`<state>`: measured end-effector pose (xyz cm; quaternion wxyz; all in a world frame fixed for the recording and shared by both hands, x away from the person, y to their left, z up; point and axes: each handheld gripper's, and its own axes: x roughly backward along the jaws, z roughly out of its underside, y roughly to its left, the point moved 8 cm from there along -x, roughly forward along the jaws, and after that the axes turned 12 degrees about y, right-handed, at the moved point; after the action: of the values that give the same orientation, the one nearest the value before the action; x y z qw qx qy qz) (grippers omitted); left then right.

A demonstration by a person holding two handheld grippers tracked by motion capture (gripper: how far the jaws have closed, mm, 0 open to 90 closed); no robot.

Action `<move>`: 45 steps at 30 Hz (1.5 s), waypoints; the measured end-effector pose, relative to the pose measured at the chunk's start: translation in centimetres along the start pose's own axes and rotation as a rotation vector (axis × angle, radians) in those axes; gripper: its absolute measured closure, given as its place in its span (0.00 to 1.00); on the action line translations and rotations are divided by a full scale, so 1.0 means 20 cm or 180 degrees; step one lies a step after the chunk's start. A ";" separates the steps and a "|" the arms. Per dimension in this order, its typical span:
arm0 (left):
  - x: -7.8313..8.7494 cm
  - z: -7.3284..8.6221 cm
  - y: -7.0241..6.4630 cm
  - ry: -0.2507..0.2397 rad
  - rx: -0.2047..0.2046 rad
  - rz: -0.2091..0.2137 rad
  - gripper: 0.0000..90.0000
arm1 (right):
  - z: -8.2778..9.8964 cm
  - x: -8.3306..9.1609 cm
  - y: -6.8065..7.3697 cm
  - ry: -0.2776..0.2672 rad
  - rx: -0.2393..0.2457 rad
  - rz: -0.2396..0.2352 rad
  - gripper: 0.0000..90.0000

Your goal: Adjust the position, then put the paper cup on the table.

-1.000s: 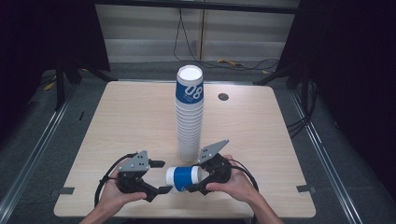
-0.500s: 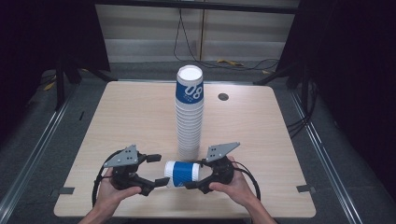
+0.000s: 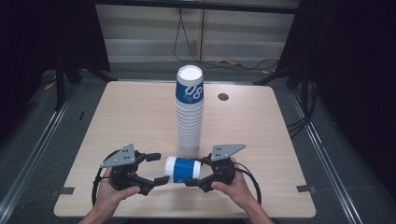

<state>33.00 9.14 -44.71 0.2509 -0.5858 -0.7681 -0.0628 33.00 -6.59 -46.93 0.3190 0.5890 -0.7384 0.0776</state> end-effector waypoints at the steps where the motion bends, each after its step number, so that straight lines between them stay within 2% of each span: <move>1: 0.00 0.00 0.00 -0.0011 0.0000 -0.0005 0.17 | 0.00 0.00 0.00 -0.0027 0.0002 -0.0009 0.30; 6: 0.01 -0.02 0.00 -0.0054 -0.0013 0.0006 0.17 | -0.01 -0.01 0.01 -0.0116 0.0054 -0.0039 0.30; 11: 0.02 -0.02 0.00 -0.0082 0.0022 0.0020 0.17 | -0.02 -0.02 0.02 -0.0277 0.0077 -0.0074 0.30; 18: 0.02 -0.03 -0.01 -0.0108 -0.0020 0.0041 0.17 | -0.04 -0.02 0.05 -0.0455 0.0176 -0.0138 0.30; 21: 0.01 -0.03 -0.02 -0.0111 -0.0057 0.0044 0.17 | -0.04 -0.03 0.06 -0.0476 0.0217 -0.0153 0.30; 25: 0.01 -0.03 -0.02 -0.0116 -0.0041 0.0064 0.17 | -0.05 -0.04 0.07 -0.0533 0.0261 -0.0159 0.30; 31: 0.00 -0.03 -0.02 -0.0136 -0.0046 0.0077 0.16 | -0.06 -0.04 0.07 -0.0636 0.0252 -0.0161 0.30; 35: 0.00 -0.03 -0.01 -0.0174 0.0058 0.0165 0.14 | -0.07 -0.05 0.07 -0.0679 0.0263 -0.0182 0.30; 42: -0.01 -0.02 -0.01 -0.0164 0.0098 0.0188 0.11 | -0.07 -0.05 0.07 -0.0709 0.0270 -0.0186 0.30; 43: -0.01 -0.03 -0.01 -0.0199 0.0139 0.0250 0.11 | -0.07 -0.05 0.08 -0.0721 0.0269 -0.0196 0.31; 44: -0.01 -0.03 -0.01 -0.0199 0.0139 0.0250 0.12 | -0.07 -0.05 0.08 -0.0721 0.0269 -0.0196 0.31; 45: -0.02 -0.03 -0.02 -0.0220 0.0193 0.0287 0.12 | -0.08 -0.05 0.09 -0.0715 0.0320 -0.0219 0.30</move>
<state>32.86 8.44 -44.36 0.2445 -0.6138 -0.7506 -0.0078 32.14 -4.49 -45.76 0.2069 0.6342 -0.7441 0.0371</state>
